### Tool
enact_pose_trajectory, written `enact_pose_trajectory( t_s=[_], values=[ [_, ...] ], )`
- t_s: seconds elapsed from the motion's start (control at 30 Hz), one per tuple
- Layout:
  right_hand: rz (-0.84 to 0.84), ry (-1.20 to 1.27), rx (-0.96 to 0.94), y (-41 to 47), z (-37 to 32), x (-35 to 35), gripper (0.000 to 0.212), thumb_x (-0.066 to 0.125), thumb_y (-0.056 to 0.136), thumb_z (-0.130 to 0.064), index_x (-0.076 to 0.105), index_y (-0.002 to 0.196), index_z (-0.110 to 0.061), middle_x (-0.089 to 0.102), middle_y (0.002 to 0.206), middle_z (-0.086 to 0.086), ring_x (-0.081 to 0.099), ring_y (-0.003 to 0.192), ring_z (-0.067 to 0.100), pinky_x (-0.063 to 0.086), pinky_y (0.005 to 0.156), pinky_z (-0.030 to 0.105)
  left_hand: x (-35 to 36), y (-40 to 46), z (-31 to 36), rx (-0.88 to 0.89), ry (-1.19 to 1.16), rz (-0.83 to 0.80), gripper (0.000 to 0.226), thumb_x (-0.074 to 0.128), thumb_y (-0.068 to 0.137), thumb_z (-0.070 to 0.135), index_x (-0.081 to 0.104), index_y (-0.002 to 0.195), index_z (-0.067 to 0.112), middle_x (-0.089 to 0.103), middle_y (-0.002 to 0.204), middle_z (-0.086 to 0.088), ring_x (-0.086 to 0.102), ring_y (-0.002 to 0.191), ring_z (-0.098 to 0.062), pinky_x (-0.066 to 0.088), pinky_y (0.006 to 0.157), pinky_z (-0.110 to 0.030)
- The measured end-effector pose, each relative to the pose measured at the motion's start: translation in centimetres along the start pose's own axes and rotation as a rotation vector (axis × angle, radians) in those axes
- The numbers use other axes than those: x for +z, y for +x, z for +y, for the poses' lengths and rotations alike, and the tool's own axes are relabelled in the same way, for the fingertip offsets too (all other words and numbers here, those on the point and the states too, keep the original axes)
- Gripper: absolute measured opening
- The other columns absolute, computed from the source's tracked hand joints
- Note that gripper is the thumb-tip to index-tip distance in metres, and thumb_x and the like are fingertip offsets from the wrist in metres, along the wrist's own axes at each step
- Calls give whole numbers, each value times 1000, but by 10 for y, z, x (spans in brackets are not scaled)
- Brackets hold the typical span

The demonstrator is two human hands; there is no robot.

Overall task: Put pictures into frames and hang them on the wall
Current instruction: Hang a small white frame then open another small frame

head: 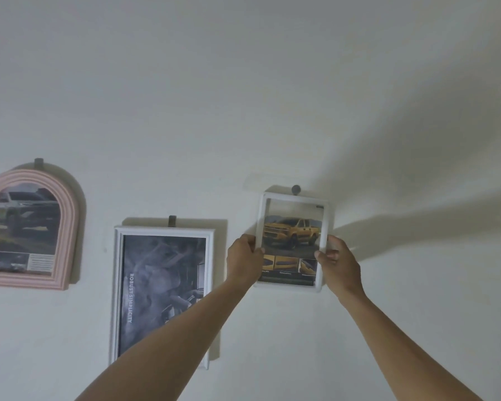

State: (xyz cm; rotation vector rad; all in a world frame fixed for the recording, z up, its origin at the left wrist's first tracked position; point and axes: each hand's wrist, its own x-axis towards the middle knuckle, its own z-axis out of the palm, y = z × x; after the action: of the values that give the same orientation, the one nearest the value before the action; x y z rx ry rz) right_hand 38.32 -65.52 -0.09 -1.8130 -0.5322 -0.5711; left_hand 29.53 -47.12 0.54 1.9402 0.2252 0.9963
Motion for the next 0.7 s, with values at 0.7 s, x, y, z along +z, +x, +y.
enact_pose_trajectory(
  t_s=[0.7],
  values=[
    [-214,113,108,-86,67,-14,34,68,89,-19,58,120,-29,67,100,-2,67,89,12,60,69,30,-7,-102,-77,-178,-69,-85,20,68,89,31,63,105,20,69,92,5,66,85,-12,55,76,-28]
  ],
)
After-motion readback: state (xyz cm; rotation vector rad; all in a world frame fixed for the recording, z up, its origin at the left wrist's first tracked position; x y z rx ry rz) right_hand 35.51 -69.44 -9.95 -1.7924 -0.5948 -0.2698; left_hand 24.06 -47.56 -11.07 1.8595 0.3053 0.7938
